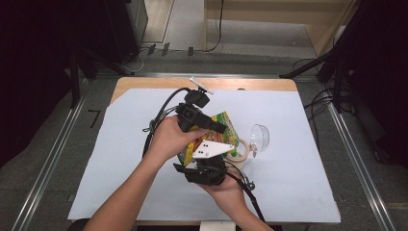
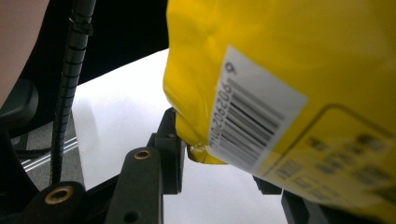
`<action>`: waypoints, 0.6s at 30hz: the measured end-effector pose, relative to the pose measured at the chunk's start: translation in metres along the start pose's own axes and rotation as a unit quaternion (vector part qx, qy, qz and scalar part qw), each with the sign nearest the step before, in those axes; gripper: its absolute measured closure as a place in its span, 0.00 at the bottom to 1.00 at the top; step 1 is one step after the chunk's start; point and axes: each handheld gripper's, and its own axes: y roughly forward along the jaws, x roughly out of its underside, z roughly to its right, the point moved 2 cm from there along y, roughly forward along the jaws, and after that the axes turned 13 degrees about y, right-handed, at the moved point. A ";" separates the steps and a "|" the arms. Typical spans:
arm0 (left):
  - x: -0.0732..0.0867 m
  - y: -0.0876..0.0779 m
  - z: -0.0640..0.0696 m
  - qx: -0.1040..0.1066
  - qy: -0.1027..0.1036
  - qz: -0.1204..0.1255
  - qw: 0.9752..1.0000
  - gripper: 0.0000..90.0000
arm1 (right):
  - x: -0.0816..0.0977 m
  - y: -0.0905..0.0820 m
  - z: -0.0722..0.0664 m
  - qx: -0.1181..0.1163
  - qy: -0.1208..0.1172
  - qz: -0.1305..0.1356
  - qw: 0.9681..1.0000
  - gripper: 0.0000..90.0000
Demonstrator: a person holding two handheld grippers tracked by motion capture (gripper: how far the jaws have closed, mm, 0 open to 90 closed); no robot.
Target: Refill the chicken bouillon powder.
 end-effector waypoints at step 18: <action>0.000 -0.001 0.002 -0.001 0.004 -0.003 1.000 0.81 | 0.000 0.000 -0.002 -0.001 -0.001 0.001 1.000 0.69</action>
